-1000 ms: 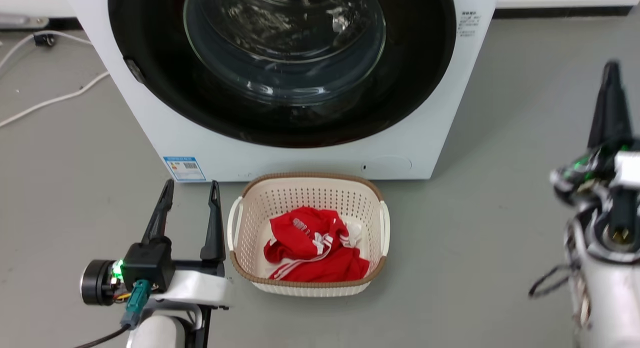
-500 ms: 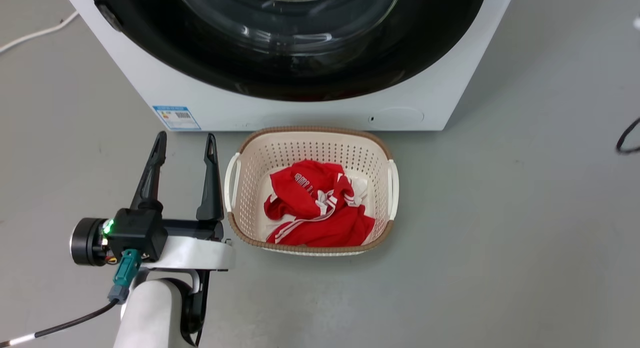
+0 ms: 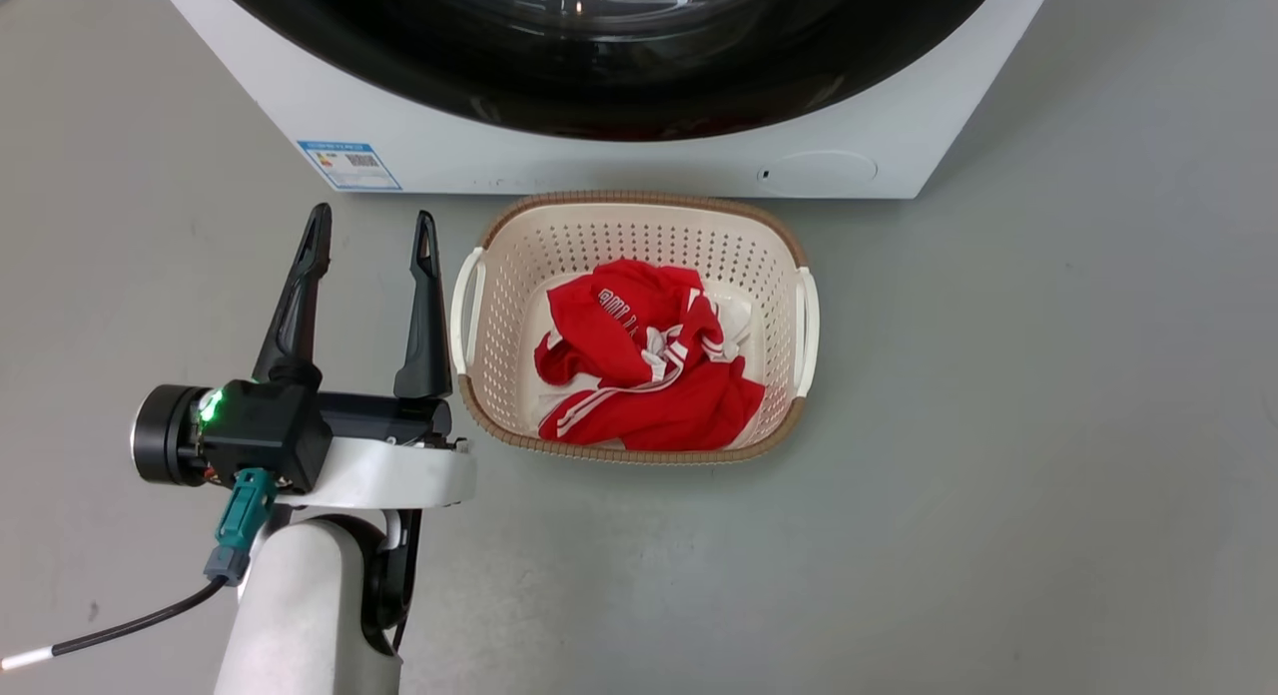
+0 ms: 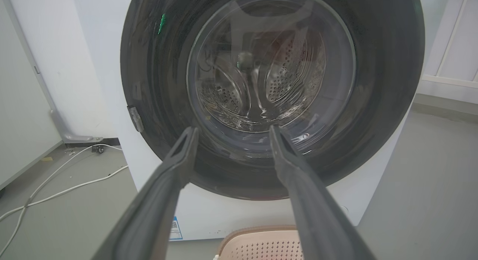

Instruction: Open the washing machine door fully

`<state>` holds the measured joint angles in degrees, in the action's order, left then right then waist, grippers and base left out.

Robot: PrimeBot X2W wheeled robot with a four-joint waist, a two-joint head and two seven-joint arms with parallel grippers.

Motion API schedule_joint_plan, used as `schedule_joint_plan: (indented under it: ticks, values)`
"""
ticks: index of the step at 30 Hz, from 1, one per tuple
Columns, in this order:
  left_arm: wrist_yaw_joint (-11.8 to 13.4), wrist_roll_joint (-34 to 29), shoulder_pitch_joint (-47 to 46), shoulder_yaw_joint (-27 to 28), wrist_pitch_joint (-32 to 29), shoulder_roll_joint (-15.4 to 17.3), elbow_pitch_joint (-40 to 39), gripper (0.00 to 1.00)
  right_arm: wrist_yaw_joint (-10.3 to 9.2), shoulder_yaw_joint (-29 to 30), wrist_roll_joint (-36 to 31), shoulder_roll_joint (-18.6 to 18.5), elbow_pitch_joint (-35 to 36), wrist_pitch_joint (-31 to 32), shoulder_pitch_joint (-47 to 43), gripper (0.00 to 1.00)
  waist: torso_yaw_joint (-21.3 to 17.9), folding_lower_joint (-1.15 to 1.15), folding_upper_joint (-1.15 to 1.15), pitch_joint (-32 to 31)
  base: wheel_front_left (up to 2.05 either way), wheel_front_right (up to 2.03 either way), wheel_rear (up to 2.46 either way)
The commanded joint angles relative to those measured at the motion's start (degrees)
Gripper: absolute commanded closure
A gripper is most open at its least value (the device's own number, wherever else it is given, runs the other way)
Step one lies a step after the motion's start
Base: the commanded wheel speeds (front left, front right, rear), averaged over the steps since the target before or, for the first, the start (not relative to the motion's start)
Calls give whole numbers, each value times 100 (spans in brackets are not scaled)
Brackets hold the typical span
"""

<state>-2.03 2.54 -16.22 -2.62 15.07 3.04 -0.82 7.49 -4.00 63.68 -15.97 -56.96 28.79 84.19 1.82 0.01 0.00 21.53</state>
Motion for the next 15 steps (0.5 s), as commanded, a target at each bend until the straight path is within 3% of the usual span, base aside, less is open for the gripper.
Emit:
schedule_joint_plan:
  ticks: [1, 15]
  values:
    - [-8, -26, -69, -5, 14, -4, -22, 0, 0, -33, -80, 45, -59, 29, 77, 100, 23, -1, 0, 65, 0, 0, 0]
    - [-45, -44, -351, -68, 14, -14, -173, 0, 0, -179, -956, 468, -1017, 233, 993, 100, 107, -1, 0, 600, 0, 0, 0]
